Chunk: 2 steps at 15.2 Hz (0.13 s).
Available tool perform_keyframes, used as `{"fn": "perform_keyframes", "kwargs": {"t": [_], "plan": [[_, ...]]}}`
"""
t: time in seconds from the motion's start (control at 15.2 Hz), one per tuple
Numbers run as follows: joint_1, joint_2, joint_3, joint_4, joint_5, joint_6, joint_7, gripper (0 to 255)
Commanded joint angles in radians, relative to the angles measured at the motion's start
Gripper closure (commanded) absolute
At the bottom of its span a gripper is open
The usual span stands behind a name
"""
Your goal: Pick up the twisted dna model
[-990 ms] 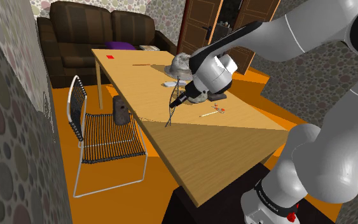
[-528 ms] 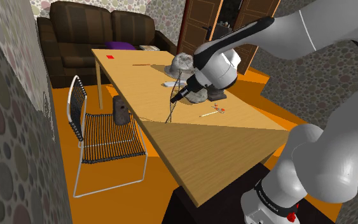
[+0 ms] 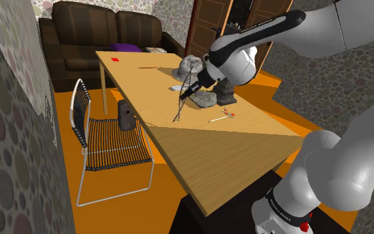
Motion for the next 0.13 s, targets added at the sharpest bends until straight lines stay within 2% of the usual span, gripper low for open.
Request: {"fn": "perform_keyframes", "kwargs": {"t": [0.0,0.07], "plan": [[-0.010,-0.013,0.006,0.001,-0.028,-0.011,0.025,255],[-0.010,-0.013,0.006,0.001,-0.028,-0.011,0.025,255]]}}
